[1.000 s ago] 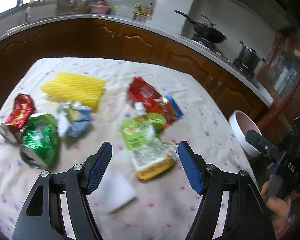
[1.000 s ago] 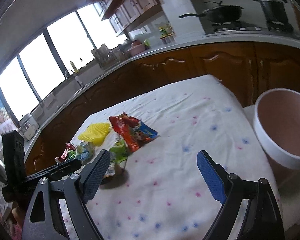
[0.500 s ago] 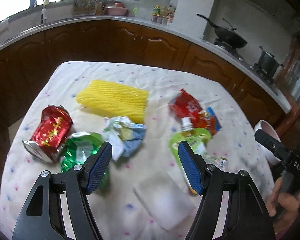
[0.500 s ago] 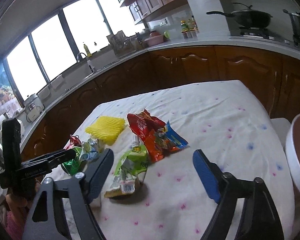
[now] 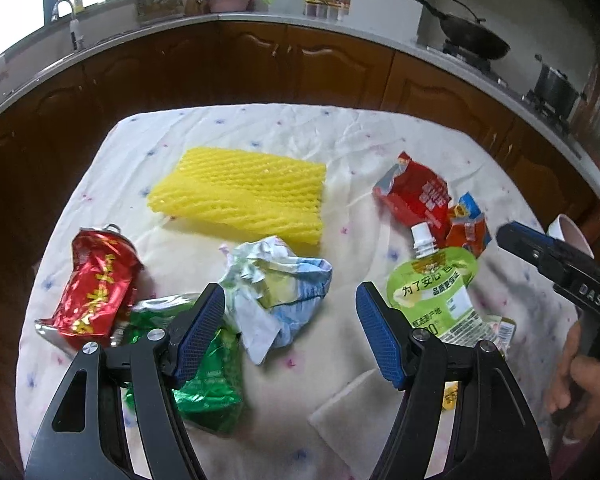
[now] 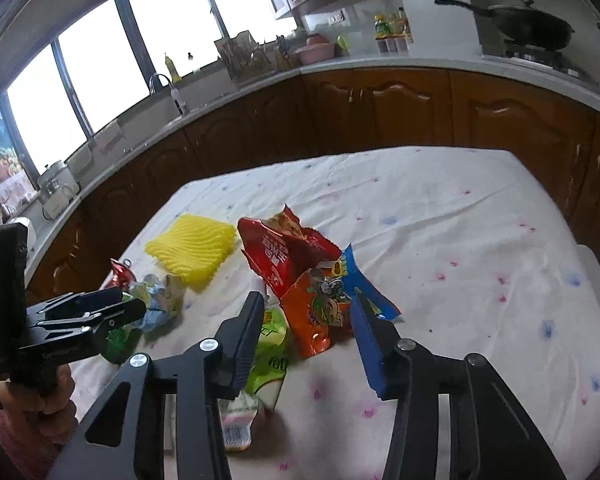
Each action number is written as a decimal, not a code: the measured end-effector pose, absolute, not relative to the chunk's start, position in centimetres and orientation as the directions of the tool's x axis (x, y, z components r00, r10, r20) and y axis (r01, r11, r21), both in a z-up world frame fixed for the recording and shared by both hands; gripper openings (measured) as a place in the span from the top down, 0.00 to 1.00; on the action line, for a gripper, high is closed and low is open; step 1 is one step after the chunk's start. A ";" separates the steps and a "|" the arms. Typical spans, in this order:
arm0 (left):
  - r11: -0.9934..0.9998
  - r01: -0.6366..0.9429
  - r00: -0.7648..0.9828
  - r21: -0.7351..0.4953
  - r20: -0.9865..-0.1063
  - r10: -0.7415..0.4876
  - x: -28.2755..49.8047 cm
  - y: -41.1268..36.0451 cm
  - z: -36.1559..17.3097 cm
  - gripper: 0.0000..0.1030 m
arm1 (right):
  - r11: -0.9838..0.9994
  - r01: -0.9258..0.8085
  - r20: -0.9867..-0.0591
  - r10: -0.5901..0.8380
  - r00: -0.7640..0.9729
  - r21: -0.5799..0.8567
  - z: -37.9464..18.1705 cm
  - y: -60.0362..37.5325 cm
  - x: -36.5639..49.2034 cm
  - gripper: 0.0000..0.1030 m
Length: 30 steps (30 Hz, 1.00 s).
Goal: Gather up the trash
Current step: 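Grasp the crumpled foil wrapper with the left tool while the right tool grasps the orange-blue snack wrapper, then carry both wrappers over the pink bucket and open both tools to drop them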
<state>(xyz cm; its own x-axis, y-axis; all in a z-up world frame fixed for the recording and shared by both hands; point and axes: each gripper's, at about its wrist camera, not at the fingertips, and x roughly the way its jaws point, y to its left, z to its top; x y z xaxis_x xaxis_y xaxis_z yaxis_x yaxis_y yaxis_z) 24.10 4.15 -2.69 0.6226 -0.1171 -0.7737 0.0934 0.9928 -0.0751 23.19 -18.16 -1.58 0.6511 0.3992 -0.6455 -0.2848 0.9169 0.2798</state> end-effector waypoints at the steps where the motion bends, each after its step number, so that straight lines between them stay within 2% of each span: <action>1: 0.992 0.100 0.615 -0.072 -0.779 -0.118 24.2 4.0 -2.9 0.42 | 0.919 -0.288 -0.652 0.395 0.647 0.271 -1.9 -17.9 23.5 0.56; 4: 0.992 0.108 0.606 -0.066 -0.787 -0.118 24.4 3.8 -3.4 0.59 | 0.920 -0.291 -0.669 0.390 0.633 0.261 -2.7 -17.5 24.4 0.63; 6: 0.991 0.113 0.599 -0.073 -0.791 -0.126 24.5 3.8 -3.6 0.79 | 0.926 -0.287 -0.686 0.375 0.624 0.245 -3.4 -17.3 25.1 0.75; 8: 0.988 0.122 0.594 -0.099 -0.790 -0.153 24.5 3.9 -3.7 0.83 | 0.929 -0.284 -0.698 0.367 0.614 0.239 -4.0 -17.2 25.5 0.90; 9: 0.987 0.125 0.596 -0.106 -0.787 -0.160 24.5 3.9 -3.7 0.88 | 0.928 -0.283 -0.696 0.369 0.617 0.241 -4.1 -17.3 25.4 0.92; 12: 0.983 0.129 0.607 -0.127 -0.774 -0.180 24.2 3.9 -3.3 0.89 | 0.929 -0.283 -0.679 0.367 0.636 0.238 -3.5 -17.6 24.8 0.97; 30: 0.950 0.240 0.663 -0.200 -0.681 -0.310 20.9 -0.5 0.7 0.92 | 0.920 -0.228 -0.586 0.381 0.715 0.320 0.5 -23.2 18.3 0.98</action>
<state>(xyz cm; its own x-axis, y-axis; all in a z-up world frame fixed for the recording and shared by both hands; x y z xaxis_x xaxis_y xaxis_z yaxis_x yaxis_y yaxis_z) 20.85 -0.54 0.66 0.6633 -0.3105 -0.6809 0.2397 0.9501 -0.1997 18.25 -23.19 0.53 0.7148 0.3809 -0.5865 -0.2275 0.9197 0.3200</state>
